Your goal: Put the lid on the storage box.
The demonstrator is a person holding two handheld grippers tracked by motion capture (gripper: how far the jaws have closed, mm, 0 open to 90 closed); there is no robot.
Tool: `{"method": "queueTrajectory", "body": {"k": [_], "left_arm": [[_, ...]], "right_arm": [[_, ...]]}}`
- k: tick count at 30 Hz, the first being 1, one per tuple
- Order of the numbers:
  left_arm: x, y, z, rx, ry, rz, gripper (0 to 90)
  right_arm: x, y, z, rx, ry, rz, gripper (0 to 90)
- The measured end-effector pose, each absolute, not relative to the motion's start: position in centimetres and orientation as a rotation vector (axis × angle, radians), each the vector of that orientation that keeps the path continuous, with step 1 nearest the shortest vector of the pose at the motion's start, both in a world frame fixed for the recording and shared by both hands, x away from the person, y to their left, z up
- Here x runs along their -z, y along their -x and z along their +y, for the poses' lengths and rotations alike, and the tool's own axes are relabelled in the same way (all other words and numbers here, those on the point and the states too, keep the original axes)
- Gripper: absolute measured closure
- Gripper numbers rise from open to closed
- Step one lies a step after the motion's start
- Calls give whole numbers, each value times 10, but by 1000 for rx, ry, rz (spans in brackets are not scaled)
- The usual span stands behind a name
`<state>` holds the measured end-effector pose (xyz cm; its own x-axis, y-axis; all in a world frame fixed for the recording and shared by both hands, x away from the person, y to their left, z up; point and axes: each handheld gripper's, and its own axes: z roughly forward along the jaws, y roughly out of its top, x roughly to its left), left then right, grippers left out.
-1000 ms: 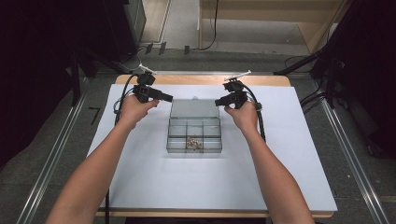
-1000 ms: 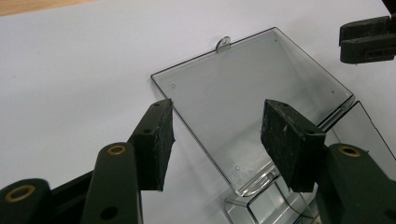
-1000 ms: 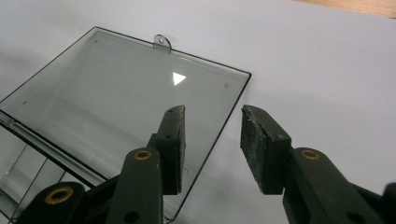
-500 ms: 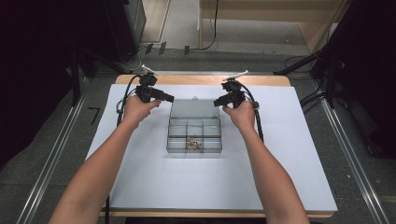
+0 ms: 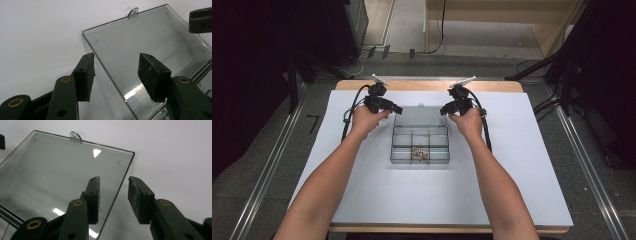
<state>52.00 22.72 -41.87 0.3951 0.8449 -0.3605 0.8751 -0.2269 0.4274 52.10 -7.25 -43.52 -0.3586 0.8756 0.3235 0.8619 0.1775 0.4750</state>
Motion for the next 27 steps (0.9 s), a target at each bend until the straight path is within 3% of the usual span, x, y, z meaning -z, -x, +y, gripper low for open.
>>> {"method": "queueTrajectory", "body": {"k": [27], "left_arm": [[435,-527,224,159,-2064,1538,522]], "right_arm": [[440,-536,-66,-884,-1950,2406,634]]}}
